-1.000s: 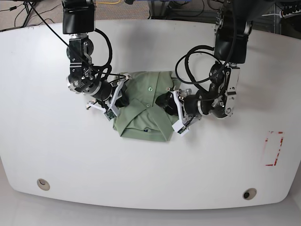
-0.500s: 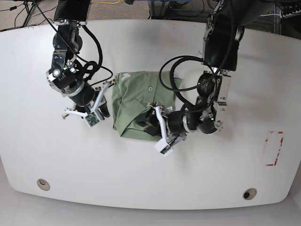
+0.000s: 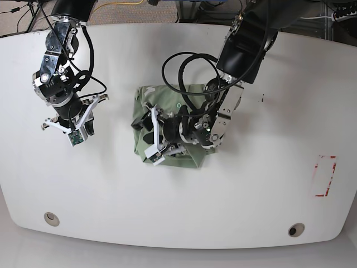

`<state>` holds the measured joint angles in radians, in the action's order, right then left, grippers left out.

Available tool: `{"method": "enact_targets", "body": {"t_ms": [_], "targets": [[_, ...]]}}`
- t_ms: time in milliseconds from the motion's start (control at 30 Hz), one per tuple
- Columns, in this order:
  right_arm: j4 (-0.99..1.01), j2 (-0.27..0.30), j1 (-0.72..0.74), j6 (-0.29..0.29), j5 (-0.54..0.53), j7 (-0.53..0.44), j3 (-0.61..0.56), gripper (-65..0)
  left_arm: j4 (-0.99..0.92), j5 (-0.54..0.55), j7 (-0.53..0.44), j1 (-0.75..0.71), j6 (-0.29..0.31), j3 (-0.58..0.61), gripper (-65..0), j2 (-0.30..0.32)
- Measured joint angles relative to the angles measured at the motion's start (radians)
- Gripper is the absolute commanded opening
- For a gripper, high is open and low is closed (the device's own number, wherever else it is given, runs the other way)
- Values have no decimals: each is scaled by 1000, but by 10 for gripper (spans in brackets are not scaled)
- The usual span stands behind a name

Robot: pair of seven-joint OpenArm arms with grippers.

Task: Layout the t-shirt on the table in an organized manner, then fold the t-shirt properly
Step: 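Press the folded shirt with the left gripper and withdraw the right gripper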

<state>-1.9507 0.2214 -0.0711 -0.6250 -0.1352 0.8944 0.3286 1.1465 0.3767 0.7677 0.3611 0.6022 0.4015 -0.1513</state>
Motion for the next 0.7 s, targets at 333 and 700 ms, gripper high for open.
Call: {"method": "enact_targets", "body": {"t_ms": [333, 700], "targets": [[-2, -15, -25, -3, -6, 0, 36, -575, -174, 39, -135, -46, 4, 0, -343, 12], [-4, -24, -27, -4, -21, -7, 38, -575, -95, 119, -143, -114, 78, 0, -344, 164]]}}
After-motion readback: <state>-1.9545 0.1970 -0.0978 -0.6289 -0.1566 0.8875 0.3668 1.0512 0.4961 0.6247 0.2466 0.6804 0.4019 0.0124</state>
